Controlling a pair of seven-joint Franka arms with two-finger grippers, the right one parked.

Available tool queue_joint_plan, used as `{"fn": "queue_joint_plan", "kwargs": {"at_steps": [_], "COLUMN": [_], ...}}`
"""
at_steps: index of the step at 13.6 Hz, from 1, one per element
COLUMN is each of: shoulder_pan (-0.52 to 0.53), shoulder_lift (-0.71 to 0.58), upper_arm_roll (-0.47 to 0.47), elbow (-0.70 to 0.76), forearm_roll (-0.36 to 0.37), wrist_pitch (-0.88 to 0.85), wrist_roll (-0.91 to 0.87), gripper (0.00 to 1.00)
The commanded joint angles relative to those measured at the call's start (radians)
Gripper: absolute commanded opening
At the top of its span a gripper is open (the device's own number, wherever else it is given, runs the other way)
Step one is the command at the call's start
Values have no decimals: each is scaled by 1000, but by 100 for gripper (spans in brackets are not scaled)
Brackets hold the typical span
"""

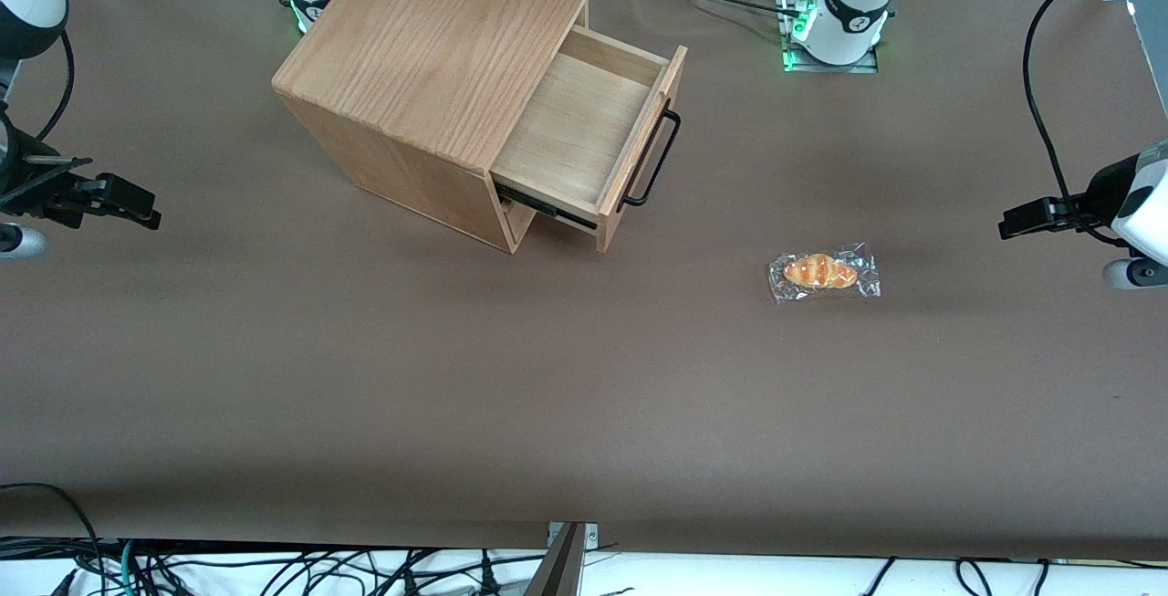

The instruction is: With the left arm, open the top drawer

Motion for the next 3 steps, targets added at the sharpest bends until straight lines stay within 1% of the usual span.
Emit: {"fn": "queue_joint_plan", "kwargs": {"at_steps": [1, 3], "shoulder_pan": [4, 4], "shoulder_lift": [-4, -4], "upper_arm_roll": [-3, -3], "elbow": [12, 14], "forearm_roll": [13, 13], "wrist_pitch": [-16, -16], "wrist_roll": [40, 39], "gripper": [100, 100]}}
